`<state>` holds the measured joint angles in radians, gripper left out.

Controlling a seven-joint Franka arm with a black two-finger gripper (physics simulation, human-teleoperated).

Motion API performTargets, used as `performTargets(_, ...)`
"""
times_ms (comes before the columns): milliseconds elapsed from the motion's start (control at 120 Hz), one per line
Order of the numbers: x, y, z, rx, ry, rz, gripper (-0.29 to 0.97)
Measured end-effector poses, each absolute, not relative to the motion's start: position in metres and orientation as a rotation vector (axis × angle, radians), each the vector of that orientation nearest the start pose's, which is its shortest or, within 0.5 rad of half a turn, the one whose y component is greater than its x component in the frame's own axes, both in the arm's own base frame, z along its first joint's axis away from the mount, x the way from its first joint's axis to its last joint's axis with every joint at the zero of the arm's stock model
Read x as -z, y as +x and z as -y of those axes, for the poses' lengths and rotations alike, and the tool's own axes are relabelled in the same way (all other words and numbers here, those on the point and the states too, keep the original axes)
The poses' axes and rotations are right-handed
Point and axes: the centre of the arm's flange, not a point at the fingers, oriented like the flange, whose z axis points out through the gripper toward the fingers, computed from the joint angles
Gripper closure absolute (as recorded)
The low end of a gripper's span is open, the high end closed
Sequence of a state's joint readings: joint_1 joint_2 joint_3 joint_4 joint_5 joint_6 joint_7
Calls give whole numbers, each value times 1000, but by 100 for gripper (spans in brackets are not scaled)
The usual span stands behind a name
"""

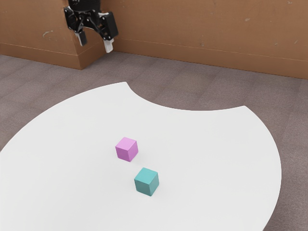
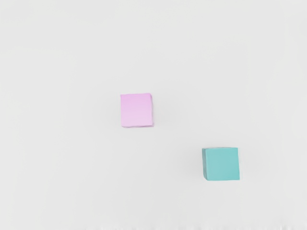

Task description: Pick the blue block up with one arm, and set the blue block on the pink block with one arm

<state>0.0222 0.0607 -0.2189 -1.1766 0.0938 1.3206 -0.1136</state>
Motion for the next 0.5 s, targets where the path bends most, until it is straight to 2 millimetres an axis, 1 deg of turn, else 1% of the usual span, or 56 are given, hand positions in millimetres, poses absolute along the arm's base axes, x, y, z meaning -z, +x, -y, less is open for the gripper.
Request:
performTargets(58,-741,523,118,118,-3073,-171,0)
performTargets(83,-738,523,127,108,-3073,-196,0)
performTargets(117,-732,525,134,89,-3074,-214,0)
performTargets(158,-723,531,135,62,-3075,-215,0)
performTargets(217,-703,542,130,8,-3078,-201,0)
performTargets(283,-678,541,128,-47,-3081,-192,0)
performTargets(325,-654,538,132,-91,-3078,-199,0)
performTargets(375,-632,537,138,-117,-3079,-212,0)
performTargets(450,-607,540,147,-128,-3083,-234,0)
performTargets(500,-587,542,151,-135,-3086,-245,0)
